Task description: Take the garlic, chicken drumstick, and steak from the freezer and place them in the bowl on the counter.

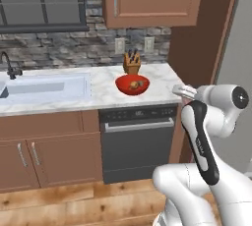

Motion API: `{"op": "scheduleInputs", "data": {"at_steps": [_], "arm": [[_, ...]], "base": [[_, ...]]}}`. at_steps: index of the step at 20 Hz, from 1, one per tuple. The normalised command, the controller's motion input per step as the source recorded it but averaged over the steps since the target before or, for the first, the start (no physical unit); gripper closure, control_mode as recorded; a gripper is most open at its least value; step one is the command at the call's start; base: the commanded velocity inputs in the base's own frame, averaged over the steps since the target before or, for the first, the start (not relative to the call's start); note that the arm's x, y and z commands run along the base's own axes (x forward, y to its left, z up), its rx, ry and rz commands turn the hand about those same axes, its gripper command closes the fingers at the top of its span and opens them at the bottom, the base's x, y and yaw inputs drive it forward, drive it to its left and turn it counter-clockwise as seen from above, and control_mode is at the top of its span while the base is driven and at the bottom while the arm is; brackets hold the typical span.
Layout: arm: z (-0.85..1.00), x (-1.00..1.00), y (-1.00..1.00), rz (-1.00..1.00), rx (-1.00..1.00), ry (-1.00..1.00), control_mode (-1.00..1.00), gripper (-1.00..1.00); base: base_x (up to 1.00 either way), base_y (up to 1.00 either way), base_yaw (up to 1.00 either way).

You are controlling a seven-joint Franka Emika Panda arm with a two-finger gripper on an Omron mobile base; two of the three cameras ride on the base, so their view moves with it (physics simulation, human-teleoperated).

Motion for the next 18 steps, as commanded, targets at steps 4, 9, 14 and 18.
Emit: {"op": "scheduleInputs", "data": {"at_steps": [4, 9, 14, 18], "arm": [[0.0, 0.0, 0.0, 0.0, 0.0, 0.0, 1.0, 1.0], [0.0, 0.0, 0.0, 0.0, 0.0, 0.0, 1.0, 1.0], [0.0, 0.0, 0.0, 0.0, 0.0, 0.0, 1.0, 1.0], [-0.25, 0.09, 0.09, -0.02, 0.0, 0.14, -1.0, 1.0]], "base": [[1.0, 0.26, -0.2], [1.0, 0.03, -0.17], [0.94, 0.43, -0.14], [0.44, 0.4, -0.07]]}}
